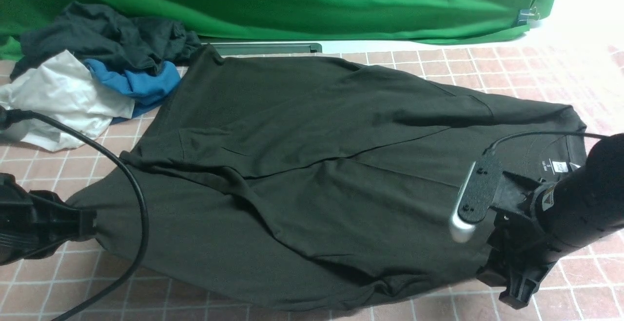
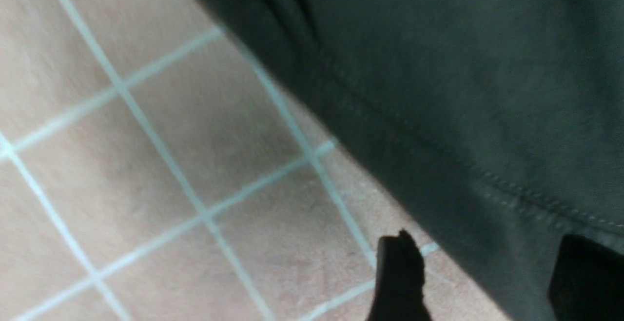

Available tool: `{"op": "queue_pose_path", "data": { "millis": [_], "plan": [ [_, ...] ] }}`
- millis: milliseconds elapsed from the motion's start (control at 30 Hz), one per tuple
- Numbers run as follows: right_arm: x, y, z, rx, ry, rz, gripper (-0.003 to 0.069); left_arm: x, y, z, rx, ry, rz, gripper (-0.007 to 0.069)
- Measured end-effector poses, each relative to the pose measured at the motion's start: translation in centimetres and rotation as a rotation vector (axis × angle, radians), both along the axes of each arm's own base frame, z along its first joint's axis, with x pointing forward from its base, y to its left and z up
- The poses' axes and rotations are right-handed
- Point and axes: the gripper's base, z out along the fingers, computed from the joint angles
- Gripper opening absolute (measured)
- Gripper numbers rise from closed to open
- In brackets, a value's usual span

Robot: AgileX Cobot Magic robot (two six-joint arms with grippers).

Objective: Fold a long-sleeved shirt over a pink coffee tablecloth.
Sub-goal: 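Grasp the near edge of the shirt at its hem and shoulder corners, then fold the black garment in half by bringing its near edge over to the far edge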

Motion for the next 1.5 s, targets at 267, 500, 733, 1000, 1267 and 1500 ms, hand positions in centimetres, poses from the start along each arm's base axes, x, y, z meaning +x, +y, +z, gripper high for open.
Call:
{"op": "queue_pose_path", "data": {
  "millis": [267,500,733,1000,1267,1500],
  "plan": [
    [0.9,-0.1,-2.1,-0.056,-0.015,0.042,0.0398,0.0,0.0,0.0,-0.001,-0.001,-0.002,0.0041],
    [1.0,-0.1,-2.4,-0.063,0.0,0.021,0.0341,0.0,0.0,0.0,-0.001,-0.001,-0.002,0.0041],
    [1.0,0.0,-2.4,-0.06,0.003,0.004,0.0096,0.0,0.0,0.0,-0.001,-0.003,-0.002,0.0041],
    [0.2,0.0,-1.4,-0.068,0.017,-0.037,0.0024,-0.3,-0.2,0.3,-0.019,0.035,-0.018,0.0041],
    [-4.6,-0.1,3.3,-0.099,0.154,-0.169,0.0022,-2.6,-1.4,1.2,-0.096,0.103,-0.097,0.0041],
    [-5.2,-0.5,4.8,-0.077,0.095,-0.303,0.0022,-2.5,-1.3,1.5,-0.085,0.066,-0.085,0.0041]
  ]
}}
